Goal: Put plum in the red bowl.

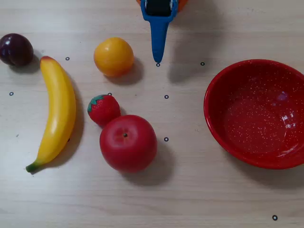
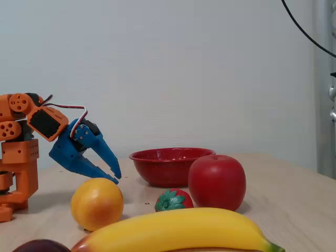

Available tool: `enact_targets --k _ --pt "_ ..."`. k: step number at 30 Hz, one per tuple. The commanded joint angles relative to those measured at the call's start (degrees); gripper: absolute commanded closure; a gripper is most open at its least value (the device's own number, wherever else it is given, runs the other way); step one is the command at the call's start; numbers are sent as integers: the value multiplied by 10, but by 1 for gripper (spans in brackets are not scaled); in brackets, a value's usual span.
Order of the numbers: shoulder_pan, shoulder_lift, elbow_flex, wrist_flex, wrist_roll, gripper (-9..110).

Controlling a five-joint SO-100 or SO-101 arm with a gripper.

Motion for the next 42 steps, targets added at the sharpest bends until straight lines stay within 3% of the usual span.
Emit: enact_targets --k 1,13,20,24,32,42 --pt "4 8 4 -1 5 101" --pt "6 4 4 -4 8 101" --pt "4 -91 -73 -15 38 101" --pt "-10 -161 -155 -11 58 101" --pt "-58 -330 -423 142 92 101" --pt "-200 -556 -723 296 220 101"
